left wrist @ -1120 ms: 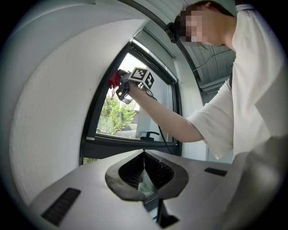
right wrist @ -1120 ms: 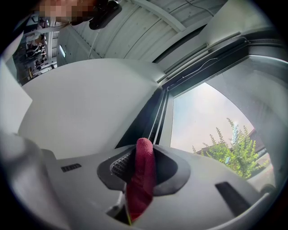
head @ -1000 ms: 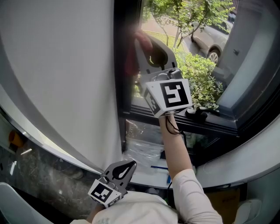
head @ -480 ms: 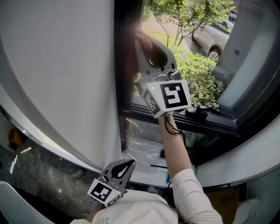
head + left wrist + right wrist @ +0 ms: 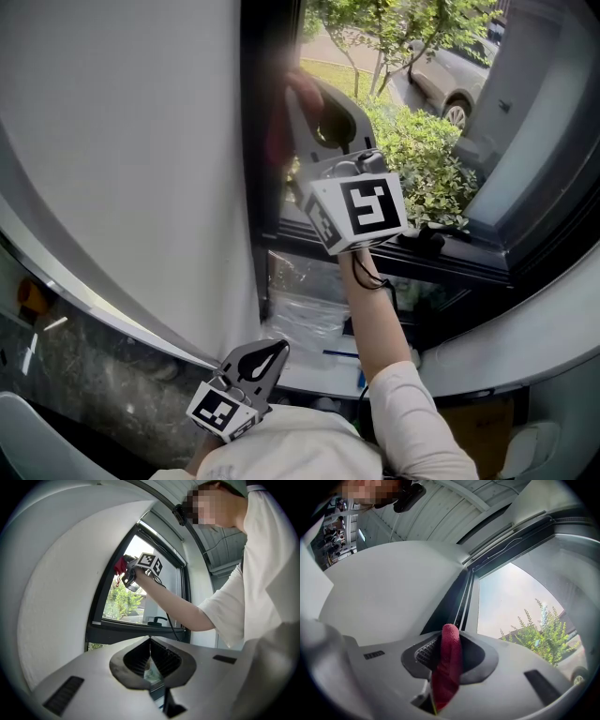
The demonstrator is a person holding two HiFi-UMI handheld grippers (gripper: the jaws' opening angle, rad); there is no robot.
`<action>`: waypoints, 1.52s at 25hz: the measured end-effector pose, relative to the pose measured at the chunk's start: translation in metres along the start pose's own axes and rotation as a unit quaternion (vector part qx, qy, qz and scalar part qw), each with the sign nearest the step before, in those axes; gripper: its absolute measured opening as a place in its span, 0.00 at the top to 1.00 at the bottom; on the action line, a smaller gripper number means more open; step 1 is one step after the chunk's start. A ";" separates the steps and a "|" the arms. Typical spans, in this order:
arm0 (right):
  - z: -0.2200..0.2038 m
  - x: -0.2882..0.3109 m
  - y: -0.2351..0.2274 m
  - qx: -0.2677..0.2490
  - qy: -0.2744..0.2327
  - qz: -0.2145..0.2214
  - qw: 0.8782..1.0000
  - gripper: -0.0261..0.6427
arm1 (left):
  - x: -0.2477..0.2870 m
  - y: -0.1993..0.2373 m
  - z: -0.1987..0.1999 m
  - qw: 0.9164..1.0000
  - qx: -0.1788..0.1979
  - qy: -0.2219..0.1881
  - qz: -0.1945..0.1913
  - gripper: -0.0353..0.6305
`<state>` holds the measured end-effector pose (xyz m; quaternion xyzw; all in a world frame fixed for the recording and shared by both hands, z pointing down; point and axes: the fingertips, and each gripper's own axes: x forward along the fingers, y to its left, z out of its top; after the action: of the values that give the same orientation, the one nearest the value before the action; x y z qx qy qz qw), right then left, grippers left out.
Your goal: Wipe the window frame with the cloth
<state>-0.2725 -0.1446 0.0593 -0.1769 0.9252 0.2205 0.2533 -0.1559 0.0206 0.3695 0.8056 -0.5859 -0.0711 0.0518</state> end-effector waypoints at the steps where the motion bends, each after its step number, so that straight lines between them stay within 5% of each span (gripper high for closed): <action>1: -0.001 0.000 0.000 0.001 0.001 0.000 1.000 0.83 | 0.000 0.000 0.000 1.000 0.000 0.000 -0.001 0.93; 38: -0.032 -0.021 0.012 0.011 0.023 -0.001 1.000 0.83 | -0.007 0.007 -0.003 1.000 -0.005 0.002 0.006 0.93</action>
<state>-0.2734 -0.1455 0.0995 -0.1805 0.9329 0.2056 0.2342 -0.1639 0.0253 0.3738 0.8022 -0.5900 -0.0720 0.0575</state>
